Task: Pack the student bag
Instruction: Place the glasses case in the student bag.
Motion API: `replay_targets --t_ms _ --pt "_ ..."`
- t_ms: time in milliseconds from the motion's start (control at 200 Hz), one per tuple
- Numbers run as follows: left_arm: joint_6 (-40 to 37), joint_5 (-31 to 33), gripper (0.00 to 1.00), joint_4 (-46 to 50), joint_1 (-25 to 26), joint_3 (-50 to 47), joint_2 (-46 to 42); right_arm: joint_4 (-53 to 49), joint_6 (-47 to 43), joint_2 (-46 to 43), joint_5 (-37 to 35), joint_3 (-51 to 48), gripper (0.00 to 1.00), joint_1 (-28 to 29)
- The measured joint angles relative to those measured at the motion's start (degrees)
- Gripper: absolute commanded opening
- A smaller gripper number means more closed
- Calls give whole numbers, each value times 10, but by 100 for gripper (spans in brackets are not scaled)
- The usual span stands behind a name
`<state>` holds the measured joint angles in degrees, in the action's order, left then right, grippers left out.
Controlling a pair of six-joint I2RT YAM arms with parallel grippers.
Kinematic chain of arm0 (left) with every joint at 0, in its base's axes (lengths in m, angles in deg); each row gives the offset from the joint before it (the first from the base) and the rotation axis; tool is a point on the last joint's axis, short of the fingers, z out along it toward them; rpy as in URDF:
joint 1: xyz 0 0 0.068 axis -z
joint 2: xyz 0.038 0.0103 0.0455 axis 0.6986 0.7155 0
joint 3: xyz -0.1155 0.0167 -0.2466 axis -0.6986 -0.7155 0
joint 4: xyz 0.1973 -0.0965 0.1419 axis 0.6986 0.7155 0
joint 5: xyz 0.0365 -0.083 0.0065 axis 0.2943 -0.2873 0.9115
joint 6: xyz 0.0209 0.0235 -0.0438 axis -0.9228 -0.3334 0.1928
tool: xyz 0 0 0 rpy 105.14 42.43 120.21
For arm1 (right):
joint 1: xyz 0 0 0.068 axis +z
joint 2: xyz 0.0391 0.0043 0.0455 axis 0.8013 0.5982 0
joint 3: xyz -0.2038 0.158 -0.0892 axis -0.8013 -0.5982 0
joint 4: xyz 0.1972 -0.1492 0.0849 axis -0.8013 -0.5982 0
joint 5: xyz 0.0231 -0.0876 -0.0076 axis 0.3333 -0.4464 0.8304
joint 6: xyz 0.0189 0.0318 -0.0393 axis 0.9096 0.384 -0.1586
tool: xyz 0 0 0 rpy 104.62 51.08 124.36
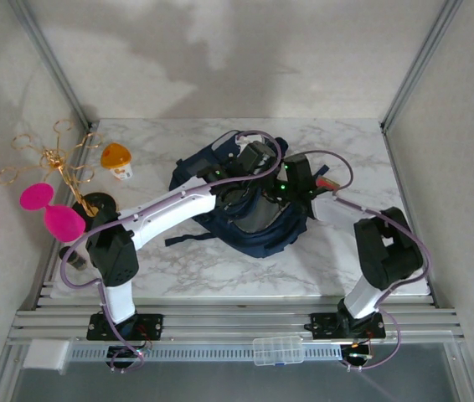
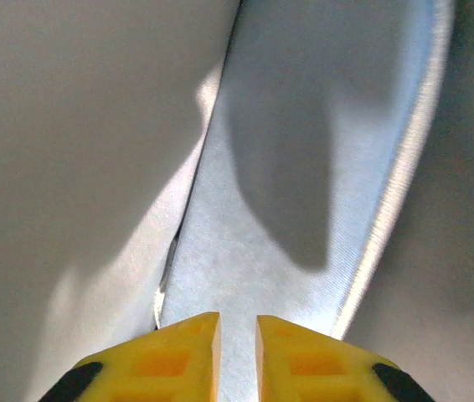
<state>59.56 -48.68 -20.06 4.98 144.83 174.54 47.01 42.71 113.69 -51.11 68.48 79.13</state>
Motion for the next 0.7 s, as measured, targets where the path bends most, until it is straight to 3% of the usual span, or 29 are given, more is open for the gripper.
replay_targets --t_ms 155,290,496,696 --pt "0 0 0 0 0 0 0 -13 -4 -54 -20 -41 18 -12" --pt "0 0 0 0 0 0 0 2 7 -49 -13 -73 17 -11" --pt "3 3 0 0 0 0 0 22 9 -9 3 -67 17 -9" --pt "10 3 0 -1 -3 0 0 -27 -31 -69 -16 -42 17 -28"
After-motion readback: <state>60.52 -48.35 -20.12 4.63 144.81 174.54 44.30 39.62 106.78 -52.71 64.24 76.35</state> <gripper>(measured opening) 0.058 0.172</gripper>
